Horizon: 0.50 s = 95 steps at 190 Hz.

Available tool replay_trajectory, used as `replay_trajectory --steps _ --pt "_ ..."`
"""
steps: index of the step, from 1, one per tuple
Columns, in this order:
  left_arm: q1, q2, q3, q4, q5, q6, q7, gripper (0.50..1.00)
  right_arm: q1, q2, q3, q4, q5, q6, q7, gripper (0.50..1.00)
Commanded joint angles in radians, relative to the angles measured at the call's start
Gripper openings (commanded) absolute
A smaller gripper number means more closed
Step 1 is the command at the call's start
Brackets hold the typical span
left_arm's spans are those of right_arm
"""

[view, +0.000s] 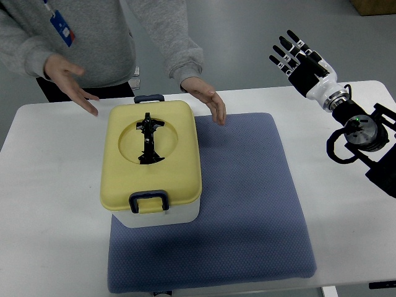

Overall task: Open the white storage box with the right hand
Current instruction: 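Raise the right hand and swing it toward the yellow box lid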

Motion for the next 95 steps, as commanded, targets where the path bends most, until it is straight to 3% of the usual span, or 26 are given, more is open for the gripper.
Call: replay_trajectory --steps 1,53,95 --pt "0.0 0.0 0.005 -0.002 0.002 0.0 0.0 1.0 0.001 0.0 0.0 0.0 -0.001 0.0 0.0 0.93" --pt "0.0 0.0 0.001 -0.003 0.0 0.003 0.0 1.0 0.005 -0.003 -0.005 0.001 -0.045 0.028 -0.001 0.93" --pt "0.0 0.0 0.001 -0.005 0.0 -0.002 0.0 1.0 0.091 -0.029 -0.023 0.005 -0.436 0.081 -0.001 0.93"
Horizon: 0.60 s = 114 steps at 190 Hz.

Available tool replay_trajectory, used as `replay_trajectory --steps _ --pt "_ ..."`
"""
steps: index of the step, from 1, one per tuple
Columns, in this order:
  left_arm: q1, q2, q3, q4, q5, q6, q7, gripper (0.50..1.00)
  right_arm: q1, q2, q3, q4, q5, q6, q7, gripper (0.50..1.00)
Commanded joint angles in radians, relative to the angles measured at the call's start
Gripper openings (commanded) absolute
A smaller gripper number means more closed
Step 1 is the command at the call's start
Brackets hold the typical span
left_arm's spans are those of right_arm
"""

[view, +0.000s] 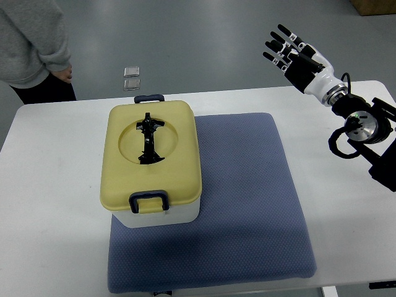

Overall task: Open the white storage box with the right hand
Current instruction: 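Raise the right hand and swing it toward the yellow box lid, then lower the right hand over the lid's black center handle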

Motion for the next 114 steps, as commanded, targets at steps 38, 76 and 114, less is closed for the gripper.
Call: replay_trajectory --steps 38,76,114 --pt "0.0 0.0 0.0 -0.005 0.001 -0.006 0.0 1.0 0.186 -0.053 -0.004 0.071 -0.863 0.185 0.005 0.93" --pt "0.0 0.0 0.0 -0.005 0.001 -0.008 0.0 1.0 0.344 -0.054 -0.019 0.194 -1.349 0.236 0.018 0.93" --pt "0.0 0.0 0.0 -0.006 0.001 -0.008 0.0 1.0 0.51 -0.057 -0.243 0.362 -1.544 0.239 0.049 0.93"
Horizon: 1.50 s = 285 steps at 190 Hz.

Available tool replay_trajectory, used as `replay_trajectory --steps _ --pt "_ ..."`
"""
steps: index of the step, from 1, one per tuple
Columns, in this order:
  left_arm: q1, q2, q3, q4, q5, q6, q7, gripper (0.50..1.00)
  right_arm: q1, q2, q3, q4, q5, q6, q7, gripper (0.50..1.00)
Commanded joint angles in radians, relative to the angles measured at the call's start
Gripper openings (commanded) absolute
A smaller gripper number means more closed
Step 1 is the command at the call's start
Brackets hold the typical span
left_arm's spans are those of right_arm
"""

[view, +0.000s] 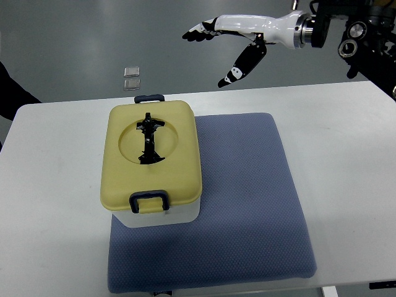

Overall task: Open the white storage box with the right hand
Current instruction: 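Lower the right hand over the lid's black center handle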

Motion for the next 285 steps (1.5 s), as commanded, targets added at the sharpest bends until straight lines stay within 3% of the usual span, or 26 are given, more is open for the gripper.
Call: replay_trajectory --steps 1,31,58,157,259,285 --pt "0.0 0.0 0.0 -0.001 0.0 0.0 0.0 1.0 0.082 -0.001 -0.118 0.074 -0.056 -0.007 0.01 0.93" --pt "0.0 0.0 -0.001 0.0 0.0 0.0 0.0 1.0 0.112 0.028 -0.158 0.094 -0.062 -0.021 0.043 0.93" --pt "0.0 0.0 -0.001 0.002 -0.002 0.0 0.0 1.0 0.108 0.072 -0.161 0.094 -0.079 -0.098 0.044 0.928" --pt "0.0 0.0 0.002 0.0 0.0 0.0 0.0 1.0 0.033 0.115 -0.196 0.094 -0.123 -0.247 0.044 0.926" --pt "0.0 0.0 -0.001 0.0 0.0 0.0 0.0 1.0 -0.044 0.186 -0.198 0.082 -0.148 -0.291 0.044 0.913" --pt "0.0 0.0 -0.001 0.0 0.0 0.0 0.0 1.0 -0.056 0.2 -0.198 0.072 -0.165 -0.302 0.044 0.868"
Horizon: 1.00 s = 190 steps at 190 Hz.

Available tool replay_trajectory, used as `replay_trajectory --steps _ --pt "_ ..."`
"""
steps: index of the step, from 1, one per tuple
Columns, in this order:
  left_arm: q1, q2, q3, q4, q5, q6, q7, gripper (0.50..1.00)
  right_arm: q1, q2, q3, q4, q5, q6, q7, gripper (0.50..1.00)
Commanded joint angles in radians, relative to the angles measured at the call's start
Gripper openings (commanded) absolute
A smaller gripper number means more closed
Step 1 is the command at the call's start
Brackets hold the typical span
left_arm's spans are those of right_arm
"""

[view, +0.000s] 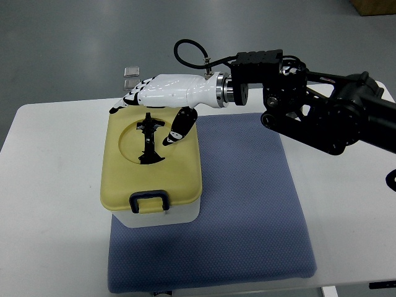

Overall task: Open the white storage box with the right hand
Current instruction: 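Lower the right hand over the lid's black center handle, then close the right hand's fingers around the black lid handle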

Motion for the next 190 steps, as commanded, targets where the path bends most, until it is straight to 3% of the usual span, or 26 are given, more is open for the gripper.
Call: replay_trajectory --steps 1,56,64,75,92,190 --pt "0.0 0.0 0.0 0.0 0.0 0.0 0.0 1.0 -0.006 0.008 0.0 -0.008 -0.012 -0.009 0.0 0.868" --pt "0.0 0.0 0.001 0.003 0.0 0.0 0.0 1.0 -0.008 0.025 -0.012 -0.017 -0.015 -0.045 0.0 0.75" --pt "0.0 0.0 0.001 0.003 0.0 0.0 0.0 1.0 -0.008 0.026 -0.012 -0.017 -0.015 -0.045 0.001 0.707" --pt "0.0 0.0 0.001 0.003 0.0 0.0 0.0 1.0 -0.006 0.028 -0.014 -0.017 -0.015 -0.045 0.001 0.597" --pt "0.0 0.0 0.001 0.005 0.0 0.0 0.0 1.0 -0.005 0.026 -0.012 -0.017 -0.015 -0.045 0.001 0.5" --pt "0.0 0.0 0.001 0.008 0.0 0.0 0.0 1.0 0.058 0.018 0.011 0.014 0.006 -0.046 0.031 0.5"
